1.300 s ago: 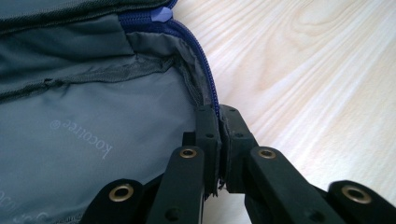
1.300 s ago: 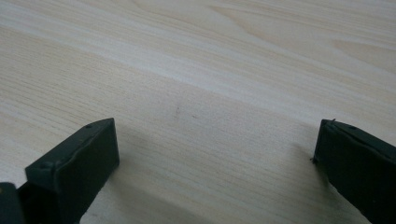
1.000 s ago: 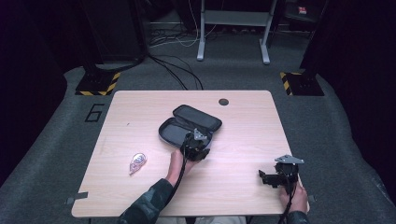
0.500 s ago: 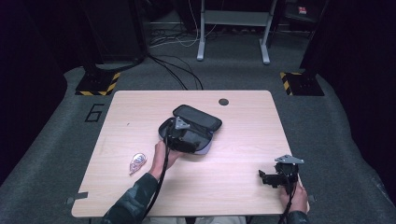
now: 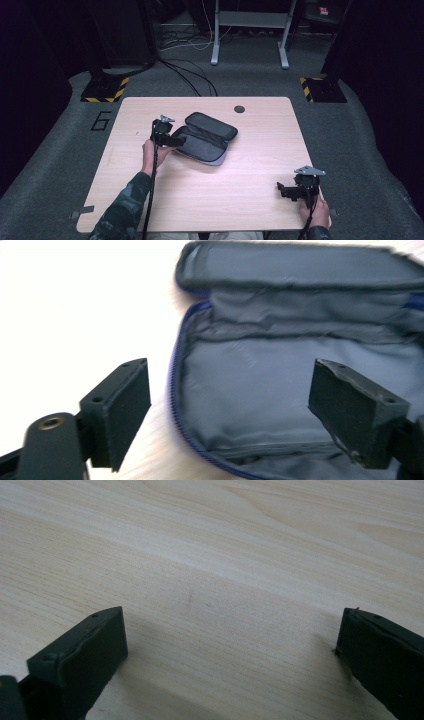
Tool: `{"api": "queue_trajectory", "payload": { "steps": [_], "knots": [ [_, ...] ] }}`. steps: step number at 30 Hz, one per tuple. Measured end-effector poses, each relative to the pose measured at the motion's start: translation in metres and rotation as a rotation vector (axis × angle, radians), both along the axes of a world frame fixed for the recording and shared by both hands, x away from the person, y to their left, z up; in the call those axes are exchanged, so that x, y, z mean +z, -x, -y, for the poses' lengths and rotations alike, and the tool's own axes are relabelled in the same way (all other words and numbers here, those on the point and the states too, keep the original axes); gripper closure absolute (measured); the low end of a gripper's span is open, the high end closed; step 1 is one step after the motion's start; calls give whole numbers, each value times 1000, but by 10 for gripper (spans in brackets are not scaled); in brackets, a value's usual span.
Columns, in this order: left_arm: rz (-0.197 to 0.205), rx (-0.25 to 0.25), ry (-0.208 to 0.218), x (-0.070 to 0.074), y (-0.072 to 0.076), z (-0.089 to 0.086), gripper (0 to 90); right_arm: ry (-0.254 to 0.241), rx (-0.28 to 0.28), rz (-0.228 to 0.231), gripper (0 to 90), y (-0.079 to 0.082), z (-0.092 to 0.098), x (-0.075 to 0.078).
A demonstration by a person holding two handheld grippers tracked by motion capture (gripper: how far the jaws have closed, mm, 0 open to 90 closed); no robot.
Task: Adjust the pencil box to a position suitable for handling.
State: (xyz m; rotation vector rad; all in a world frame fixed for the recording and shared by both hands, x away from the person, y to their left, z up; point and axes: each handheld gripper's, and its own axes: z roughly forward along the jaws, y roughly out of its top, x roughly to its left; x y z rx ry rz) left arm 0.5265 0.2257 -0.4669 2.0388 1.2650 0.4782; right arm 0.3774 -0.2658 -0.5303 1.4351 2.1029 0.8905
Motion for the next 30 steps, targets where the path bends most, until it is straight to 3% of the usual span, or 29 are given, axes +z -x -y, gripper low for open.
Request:
{"api": "queue_trajectory", "payload": {
  "steps": [3, 5, 7, 14, 21, 30],
  "knots": [
    [-7, 12, 1, -3, -4, -5, 261, 1, 1, 0, 0, 0, 0, 0],
    [-4, 24, -13, -4, -6, -5, 363, 2, 2, 2, 0, 0, 0, 0],
    [-4, 36, -7, -6, -8, -5, 408, 0, 0, 0, 0, 0, 0, 0],
    [-30, 44, -50, -14, -13, -5, 565, 1, -1, 0, 0, 0, 0, 0],
    [-38, 59, -69, -18, -8, -8, 794, 1, 0, -1, 0, 0, 0, 0],
    [-57, 92, -69, -19, 6, -4, 858, 0, -1, 2, 0, 0, 0, 0]
  ]
}}
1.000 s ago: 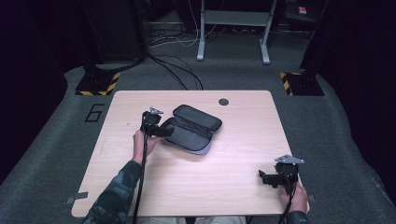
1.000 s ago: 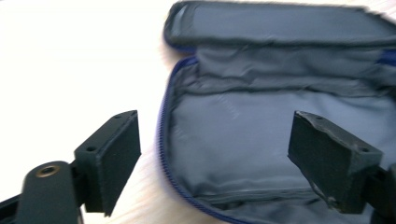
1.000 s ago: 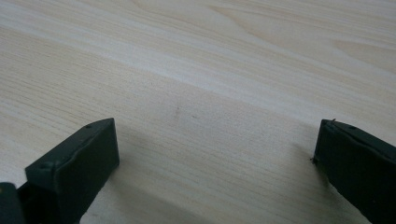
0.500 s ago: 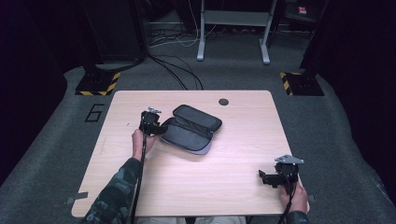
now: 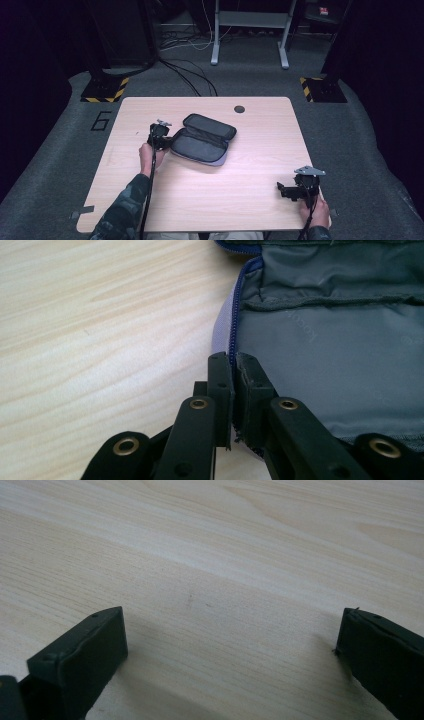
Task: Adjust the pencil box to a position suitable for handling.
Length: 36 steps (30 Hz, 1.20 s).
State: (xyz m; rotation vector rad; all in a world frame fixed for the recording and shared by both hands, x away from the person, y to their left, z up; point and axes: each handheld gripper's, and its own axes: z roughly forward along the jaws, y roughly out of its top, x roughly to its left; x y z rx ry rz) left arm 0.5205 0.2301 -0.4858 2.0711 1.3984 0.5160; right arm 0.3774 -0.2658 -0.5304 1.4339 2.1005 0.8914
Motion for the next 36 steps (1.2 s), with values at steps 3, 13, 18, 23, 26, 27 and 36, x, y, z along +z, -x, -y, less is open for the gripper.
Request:
{"api": "queue_trajectory", "payload": {
  "steps": [3, 13, 18, 23, 26, 27, 36],
  "knots": [
    [9, -2, -1, 2, 7, 2, 862, 1, 1, -3, 0, 0, 0, 0],
    [21, 2, 23, 0, 34, 6, 864, 1, 2, -2, 0, 0, 0, 0],
    [28, -1, 43, -2, 48, 6, 861, 3, 2, -2, 0, 0, 0, 0],
    [39, -11, 44, -4, 64, 9, 858, 1, 3, -1, 0, 0, 0, 0],
    [41, -5, 71, -6, 73, 11, 849, 2, 2, -2, 0, 0, 0, 0],
    [44, -4, 70, -7, 75, 11, 846, 1, 3, -1, 0, 0, 0, 0],
    [47, -7, 98, -10, 91, 17, 831, 2, -1, 0, 0, 0, 0, 0]
  ]
}}
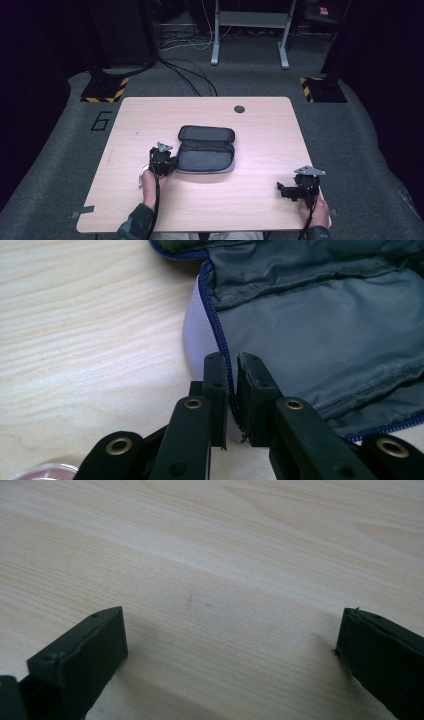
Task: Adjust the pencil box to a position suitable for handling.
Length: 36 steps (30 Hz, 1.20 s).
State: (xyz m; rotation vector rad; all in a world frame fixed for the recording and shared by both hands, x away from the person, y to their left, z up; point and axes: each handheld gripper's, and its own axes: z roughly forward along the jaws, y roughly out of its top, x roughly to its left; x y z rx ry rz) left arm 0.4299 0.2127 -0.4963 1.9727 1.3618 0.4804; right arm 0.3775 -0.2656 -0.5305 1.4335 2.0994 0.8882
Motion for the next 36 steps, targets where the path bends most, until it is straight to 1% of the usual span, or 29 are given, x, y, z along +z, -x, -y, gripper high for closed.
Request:
{"api": "queue_trajectory", "payload": {
  "steps": [1, 2, 3, 5, 6, 7, 8, 10, 11, 12, 13, 14, 15, 16, 18, 19, 22, 23, 25, 26, 27, 31, 34, 35, 36],
  "knots": [
    [-1, -7, -3, 0, 1, 1, 834, -2, 4, -2, 0, 0, 0, 0],
    [6, -15, -9, -1, 2, 1, 837, 0, 2, 1, 0, 0, 0, 0],
    [1, -19, -2, -1, 3, 2, 840, 0, 1, -3, 0, 0, 0, 0],
    [6, -23, -5, -1, 4, 4, 842, 0, 3, -3, 0, 0, 0, 0],
    [9, -38, -10, -1, 4, 5, 841, -1, 3, 0, 0, 0, 0, 0],
    [14, -36, -6, -2, 4, 6, 841, -1, 4, -2, 0, 0, 0, 0],
    [19, -43, -3, -2, 4, 6, 840, -2, 1, -1, 0, 0, 0, 0],
    [13, -54, 8, -1, 5, 6, 832, -1, 4, -1, 0, 0, 0, 0],
    [17, -55, 17, -1, 5, 6, 821, -2, 4, -2, 0, 0, 0, 0],
    [22, -43, 34, -1, 6, 7, 808, -1, 3, -1, 0, 0, 0, 0],
    [26, -43, 44, -1, 6, 6, 798, 0, 3, -1, 0, 0, 0, 0],
    [21, -46, 49, -1, 7, 6, 790, -1, 2, -4, 0, 0, 0, 0],
    [20, -38, 56, -1, 8, 7, 785, -1, 4, -3, 0, 0, 0, 0],
    [16, -56, 46, -1, 9, 6, 774, 1, 2, -2, 0, 0, 0, 0],
    [21, -60, 52, -1, 11, 8, 760, 0, 2, -1, 0, 0, 0, 0],
    [19, -54, 55, -1, 13, 9, 752, 1, 2, -2, 0, 0, 0, 0],
    [12, -58, 60, -1, 15, 9, 723, 0, 3, -2, 0, 0, 0, 0],
    [13, -68, 52, -1, 15, 8, 693, -1, 2, 0, 0, 0, 0, 0],
    [13, -59, 75, 0, 16, 8, 602, 0, 3, -3, 0, 0, 0, 0],
    [17, -59, 79, 1, 17, 7, 553, 0, 1, -2, 0, 0, 0, 0],
    [23, -51, 77, 2, 18, 5, 485, 0, 1, 1, 0, 0, 0, 0],
    [25, -55, 99, 7, 20, -3, 307, 0, 2, 0, 0, 0, 0, 0],
    [40, -50, 105, 10, 22, -9, 202, -3, 2, -1, 0, 0, 0, 0],
    [47, -60, 91, 11, 23, -12, 174, -2, 2, -2, 0, 0, 0, 0],
    [39, -65, 94, 13, 24, -14, 153, -2, 4, -2, 0, 0, 0, 0]
  ]
}}
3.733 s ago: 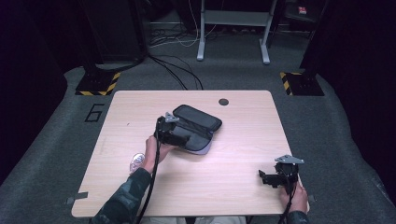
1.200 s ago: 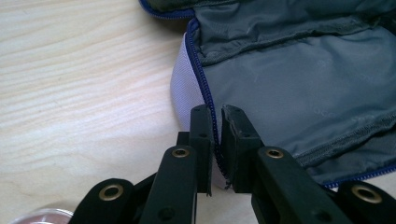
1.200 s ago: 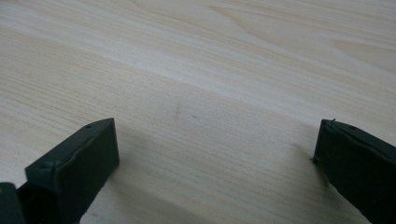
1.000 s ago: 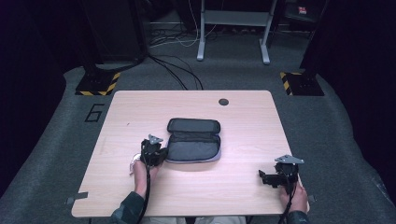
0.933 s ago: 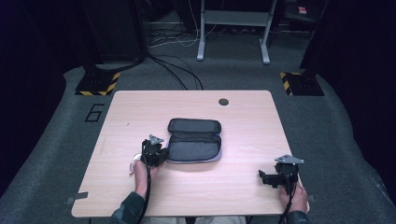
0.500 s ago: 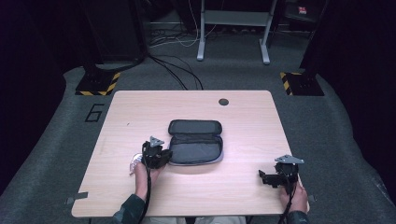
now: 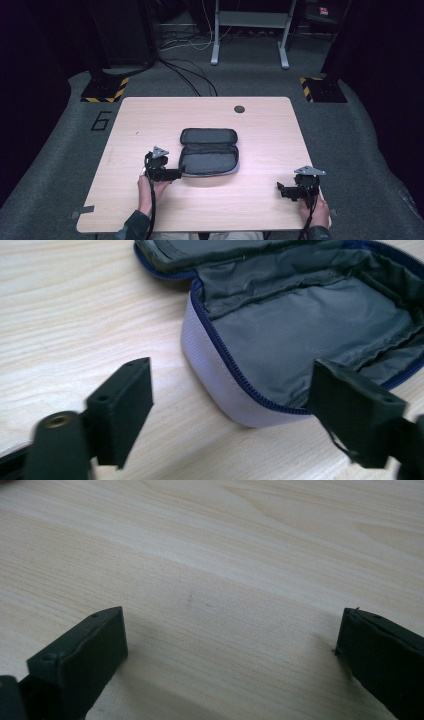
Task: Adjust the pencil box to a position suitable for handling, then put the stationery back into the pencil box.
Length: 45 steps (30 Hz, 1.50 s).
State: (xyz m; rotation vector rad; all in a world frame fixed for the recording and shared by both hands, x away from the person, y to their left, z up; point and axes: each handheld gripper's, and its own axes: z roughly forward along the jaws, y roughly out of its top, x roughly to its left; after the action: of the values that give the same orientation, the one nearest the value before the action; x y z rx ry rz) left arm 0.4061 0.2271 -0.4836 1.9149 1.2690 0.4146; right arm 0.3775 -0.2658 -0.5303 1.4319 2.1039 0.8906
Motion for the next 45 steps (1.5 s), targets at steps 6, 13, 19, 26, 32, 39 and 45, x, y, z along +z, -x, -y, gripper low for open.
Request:
{"api": "queue_trajectory", "payload": {
  "steps": [6, 13, 19, 26, 32, 39, 45],
  "knots": [
    [20, -9, 0, 6, 6, -14, 74, 1, 0, -1, 0, 0, 0, 0],
    [53, 17, -17, 13, 17, -32, 25, 1, -3, 4, 0, 0, 0, 0],
    [79, 67, -30, 13, 25, -54, 2, 0, -1, -1, 0, 0, 0, 0],
    [88, 112, -47, 8, 32, -79, 1, 2, 0, -1, 0, 0, 0, 0],
    [71, 135, -21, -2, 31, -93, 0, 0, 0, 0, 0, 0, 0, 0],
    [36, 117, -34, -19, 24, -98, 0, 2, -1, 0, 0, 0, 0, 0],
    [5, 91, -59, -37, 17, -96, 6, 3, -1, 0, 0, 0, 0, 0]
  ]
}}
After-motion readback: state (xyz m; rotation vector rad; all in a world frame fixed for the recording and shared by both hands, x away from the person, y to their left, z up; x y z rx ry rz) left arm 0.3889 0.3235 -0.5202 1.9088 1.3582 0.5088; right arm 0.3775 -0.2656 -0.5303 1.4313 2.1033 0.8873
